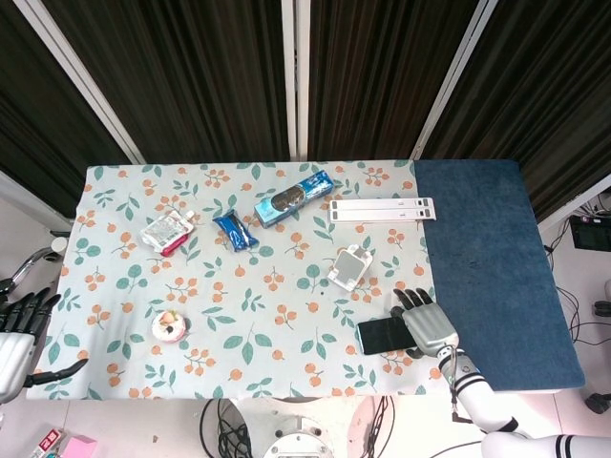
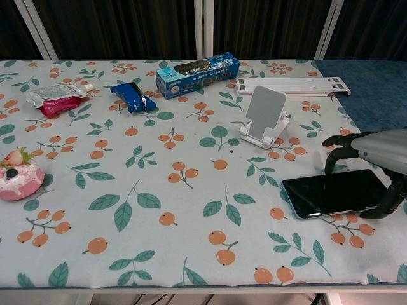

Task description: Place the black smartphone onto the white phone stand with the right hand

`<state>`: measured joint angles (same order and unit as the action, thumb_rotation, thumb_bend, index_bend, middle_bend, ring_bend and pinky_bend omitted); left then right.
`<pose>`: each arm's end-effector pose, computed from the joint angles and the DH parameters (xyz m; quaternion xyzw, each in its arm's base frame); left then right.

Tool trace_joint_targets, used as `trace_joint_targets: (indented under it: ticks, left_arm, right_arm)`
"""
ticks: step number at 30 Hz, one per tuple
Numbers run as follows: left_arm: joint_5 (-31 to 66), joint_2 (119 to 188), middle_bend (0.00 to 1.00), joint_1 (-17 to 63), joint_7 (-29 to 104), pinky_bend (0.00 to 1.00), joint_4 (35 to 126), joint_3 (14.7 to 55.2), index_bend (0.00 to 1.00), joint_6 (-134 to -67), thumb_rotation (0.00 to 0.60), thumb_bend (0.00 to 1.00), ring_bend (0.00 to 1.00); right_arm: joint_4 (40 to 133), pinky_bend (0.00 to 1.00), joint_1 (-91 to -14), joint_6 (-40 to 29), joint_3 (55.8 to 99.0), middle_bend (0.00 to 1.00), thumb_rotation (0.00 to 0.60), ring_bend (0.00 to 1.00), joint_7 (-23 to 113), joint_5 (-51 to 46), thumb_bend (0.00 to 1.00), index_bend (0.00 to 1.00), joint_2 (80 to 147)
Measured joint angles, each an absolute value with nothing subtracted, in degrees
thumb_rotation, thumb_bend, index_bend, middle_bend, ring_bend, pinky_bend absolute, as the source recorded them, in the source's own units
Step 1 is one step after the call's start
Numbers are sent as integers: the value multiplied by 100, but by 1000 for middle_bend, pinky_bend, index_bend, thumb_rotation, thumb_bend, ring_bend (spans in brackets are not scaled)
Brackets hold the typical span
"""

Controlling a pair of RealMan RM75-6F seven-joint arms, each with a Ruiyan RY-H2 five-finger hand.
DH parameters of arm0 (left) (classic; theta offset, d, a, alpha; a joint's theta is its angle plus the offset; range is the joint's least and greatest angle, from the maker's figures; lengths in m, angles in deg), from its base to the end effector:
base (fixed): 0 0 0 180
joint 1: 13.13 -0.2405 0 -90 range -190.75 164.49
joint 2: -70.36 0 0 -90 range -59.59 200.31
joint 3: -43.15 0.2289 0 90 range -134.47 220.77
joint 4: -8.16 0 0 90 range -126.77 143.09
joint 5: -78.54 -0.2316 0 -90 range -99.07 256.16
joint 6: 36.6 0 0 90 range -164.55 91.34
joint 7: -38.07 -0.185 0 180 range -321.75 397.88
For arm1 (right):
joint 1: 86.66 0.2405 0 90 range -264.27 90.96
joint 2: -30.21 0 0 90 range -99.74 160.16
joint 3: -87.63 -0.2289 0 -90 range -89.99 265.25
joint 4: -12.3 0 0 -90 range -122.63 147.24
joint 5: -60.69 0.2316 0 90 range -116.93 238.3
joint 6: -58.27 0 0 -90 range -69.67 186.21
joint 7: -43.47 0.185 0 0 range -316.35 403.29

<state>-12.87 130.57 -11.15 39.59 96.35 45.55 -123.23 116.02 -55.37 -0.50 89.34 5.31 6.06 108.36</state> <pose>-0.3194 0.1855 0.1388 -0.6433 -0.3684 -0.3357 0.5811 -0.1995 -0.2602 -0.0464 0.7762 -0.4180 0.1935 0.4305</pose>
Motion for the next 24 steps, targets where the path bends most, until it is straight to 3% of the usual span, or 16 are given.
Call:
trace_joint_targets:
  ticks: [9,13,19,24]
  left_arm:
    - [-1291,13048,5,-1114,4001,122,9635,4560,52,-12316,208,0,0]
    - [-1302,13044,5,-1109,4057,122,9642,4566,52,-12309,207,0,0]
    - [-1322,13038,5,-1100,4119,122,9654,4582,52,-12287,208,0,0]
    - [-1303,13043,5,-1108,4116,122,9652,4589,52,-12274,207,0,0]
  right_arm:
    - [11585,0,-5539,-166,8946,6,600,0,606,520,108,475,10874]
    - [11568,0,-5587,-271,8941,73,600,1,741,323,138,541,10864]
    - [11486,0,-5686,-456,8943,217,600,172,907,33,156,626,10876]
    - [11422,0,-5716,-504,8951,305,600,308,853,-10,176,640,10910]
